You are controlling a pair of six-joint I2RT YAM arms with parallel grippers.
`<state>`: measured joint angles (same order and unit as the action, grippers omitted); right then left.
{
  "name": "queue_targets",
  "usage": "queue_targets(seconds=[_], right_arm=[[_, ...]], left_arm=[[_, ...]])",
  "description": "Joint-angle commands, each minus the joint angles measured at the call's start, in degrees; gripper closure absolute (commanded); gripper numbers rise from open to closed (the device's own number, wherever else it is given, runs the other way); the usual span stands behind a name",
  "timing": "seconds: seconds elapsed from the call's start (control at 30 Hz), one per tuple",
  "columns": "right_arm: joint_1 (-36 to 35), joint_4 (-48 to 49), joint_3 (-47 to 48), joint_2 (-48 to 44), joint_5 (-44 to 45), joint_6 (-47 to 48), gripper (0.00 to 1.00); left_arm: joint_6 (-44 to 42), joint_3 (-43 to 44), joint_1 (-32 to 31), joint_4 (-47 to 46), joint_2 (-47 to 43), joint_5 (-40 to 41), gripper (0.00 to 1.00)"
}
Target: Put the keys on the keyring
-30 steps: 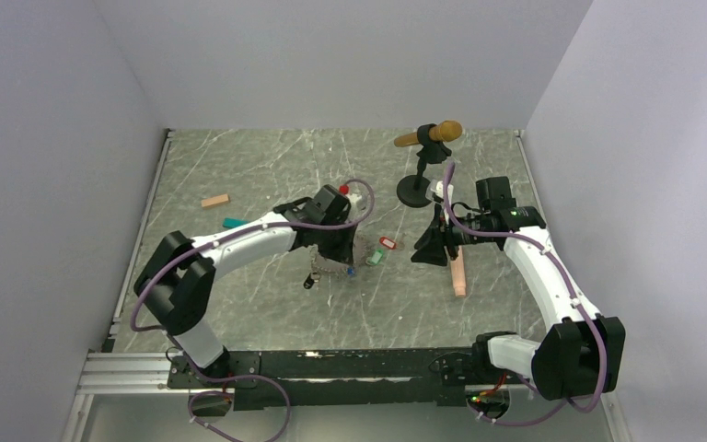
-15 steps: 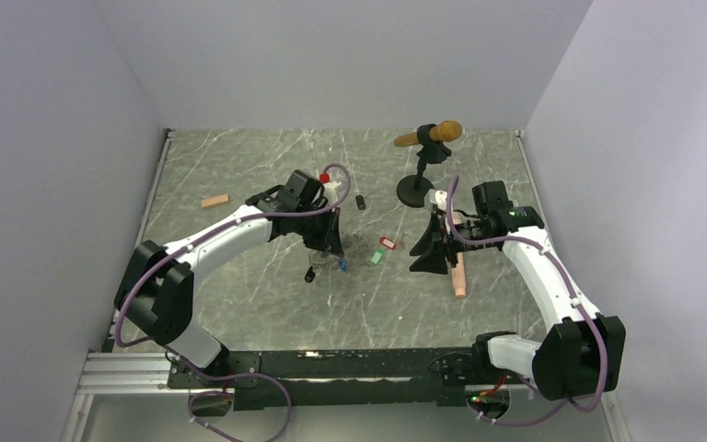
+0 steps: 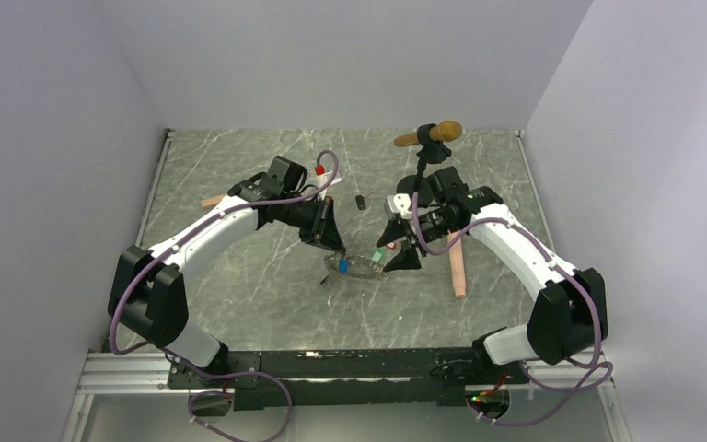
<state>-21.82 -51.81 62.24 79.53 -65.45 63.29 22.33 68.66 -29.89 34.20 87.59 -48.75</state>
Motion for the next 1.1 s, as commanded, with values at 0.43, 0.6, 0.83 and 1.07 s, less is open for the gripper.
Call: queue_targets(seconds=[0.43, 0.6, 0.83, 1.07], right_arm=[[-8.56, 17.99, 3.11, 2.54, 8.72, -24.68, 0.34], [-10.11, 17.66, 3.18, 1.73, 13.45, -31.39, 0.35], [-12.82, 19.31, 2.35, 2.05, 18.40, -33.70, 0.41], [-14.09, 19.64, 2.52, 2.39, 21.44, -33.51, 0.51]], left_arm=[[3.59, 2.39, 0.59, 0.06, -0.94, -3.86, 1.00], [5.73, 2.21, 0.62, -0.75, -1.69, -1.50, 1.00], [8.03, 1.52, 0.62, -2.54, -1.88, -0.42, 1.00], [9.47, 0.27, 1.05, -3.71, -2.25, -0.66, 1.00]])
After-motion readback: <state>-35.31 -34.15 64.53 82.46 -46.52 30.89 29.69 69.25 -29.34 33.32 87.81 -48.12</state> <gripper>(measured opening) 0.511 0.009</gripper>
